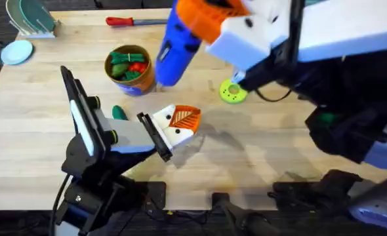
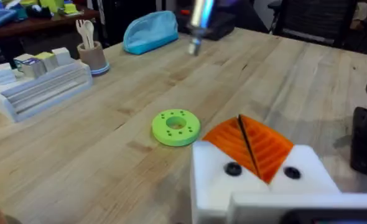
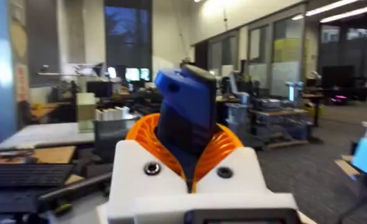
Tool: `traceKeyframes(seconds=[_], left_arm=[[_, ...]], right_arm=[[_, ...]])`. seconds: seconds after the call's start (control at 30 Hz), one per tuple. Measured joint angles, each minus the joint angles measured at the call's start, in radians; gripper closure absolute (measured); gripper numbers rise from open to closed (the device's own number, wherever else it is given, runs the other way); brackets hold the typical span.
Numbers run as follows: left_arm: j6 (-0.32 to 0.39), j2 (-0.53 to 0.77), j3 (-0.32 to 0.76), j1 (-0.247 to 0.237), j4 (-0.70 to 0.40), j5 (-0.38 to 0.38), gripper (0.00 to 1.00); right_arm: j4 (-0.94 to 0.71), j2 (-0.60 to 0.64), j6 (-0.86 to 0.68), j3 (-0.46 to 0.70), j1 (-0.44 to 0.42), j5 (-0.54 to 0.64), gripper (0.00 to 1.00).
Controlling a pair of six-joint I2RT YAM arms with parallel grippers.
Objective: Pick up the gripper from the table and insert it into the empty holder that is missing its gripper. Then pick up a screw, insert it into the mounting hole, and use the screwdriver to tighten it. Finally, clean up the table by picking up the vegetable and placing it into the bucket.
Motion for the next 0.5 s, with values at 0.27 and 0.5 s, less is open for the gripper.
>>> traceKeyframes(seconds=[0.27,0.5], left_arm=[[0.000,0.000,0.000,0.000,0.000,0.000,0.996],[0.000,0.000,0.000,0.000,0.000,0.000,0.996]], right_arm=[[-0.269,0.000,-0.185,0.000,-0.234,0.000,0.983],[-0.599,0.003,-0.501,0.000,-0.486,0.115,0.983]])
